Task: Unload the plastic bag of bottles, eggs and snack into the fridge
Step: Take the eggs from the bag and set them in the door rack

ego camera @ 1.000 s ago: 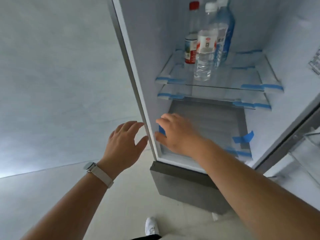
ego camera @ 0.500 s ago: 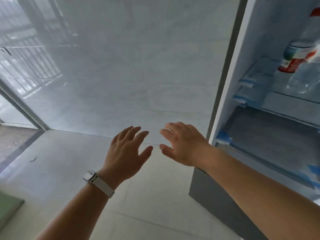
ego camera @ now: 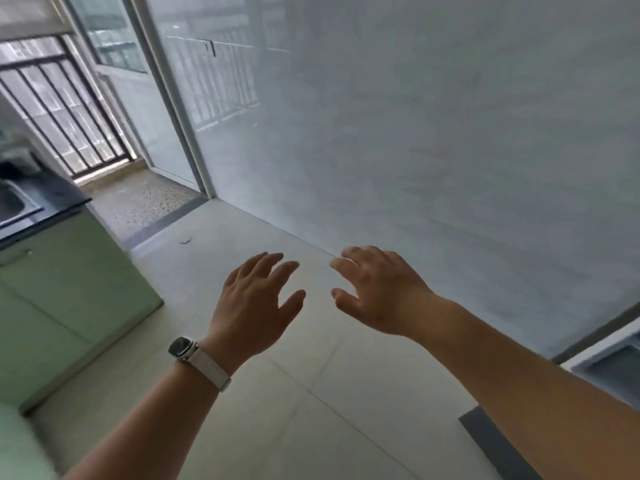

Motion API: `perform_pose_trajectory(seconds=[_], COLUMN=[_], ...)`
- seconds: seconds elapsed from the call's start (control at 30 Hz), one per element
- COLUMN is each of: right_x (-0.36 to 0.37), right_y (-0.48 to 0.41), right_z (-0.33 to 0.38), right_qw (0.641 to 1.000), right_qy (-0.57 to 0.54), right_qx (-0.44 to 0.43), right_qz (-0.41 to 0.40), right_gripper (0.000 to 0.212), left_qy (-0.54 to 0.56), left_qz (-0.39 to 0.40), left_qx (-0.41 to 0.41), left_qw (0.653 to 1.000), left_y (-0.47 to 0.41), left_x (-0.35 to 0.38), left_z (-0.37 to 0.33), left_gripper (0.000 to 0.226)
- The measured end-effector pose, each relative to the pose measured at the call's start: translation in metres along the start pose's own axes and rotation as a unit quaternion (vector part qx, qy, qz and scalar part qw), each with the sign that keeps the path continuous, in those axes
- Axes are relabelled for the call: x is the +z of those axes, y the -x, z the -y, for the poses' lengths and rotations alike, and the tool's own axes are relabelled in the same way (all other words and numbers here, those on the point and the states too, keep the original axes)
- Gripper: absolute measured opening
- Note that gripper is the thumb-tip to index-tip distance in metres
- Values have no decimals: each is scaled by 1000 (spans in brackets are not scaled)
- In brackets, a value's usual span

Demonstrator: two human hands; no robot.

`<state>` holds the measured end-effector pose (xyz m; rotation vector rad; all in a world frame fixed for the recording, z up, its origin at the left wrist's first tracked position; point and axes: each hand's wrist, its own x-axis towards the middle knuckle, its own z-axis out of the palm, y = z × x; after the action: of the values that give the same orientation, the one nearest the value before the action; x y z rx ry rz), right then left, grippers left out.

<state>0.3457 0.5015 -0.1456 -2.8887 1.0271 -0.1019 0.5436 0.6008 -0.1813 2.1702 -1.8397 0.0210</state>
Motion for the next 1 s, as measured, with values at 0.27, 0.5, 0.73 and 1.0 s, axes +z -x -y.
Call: perform_pose_trajectory(seconds=[0.27,0.5,0.73,1.0], right_x=[12,32,58,56], right_y=[-86,-149,-226,-345], right_z=[107,191,258,307], right_qw=[991,963,924,886], right_qy=[5,-1,-20,-52], right_qx=[-130,-267,-378,-457], right_qz=[15,37,54,54], right_gripper=[54,56,55,55], left_qy=[-17,-26,-68,-110], left_qz=[-33,-57,-62,-65], left_qx=[-119,-247,-366,-446], left_qw=[992,967,926,886], left_y=[58,118,139,95], left_x=[-34,-57,-71,-97], left_z=[114,175,229,295], left_gripper=[64,64,64,62])
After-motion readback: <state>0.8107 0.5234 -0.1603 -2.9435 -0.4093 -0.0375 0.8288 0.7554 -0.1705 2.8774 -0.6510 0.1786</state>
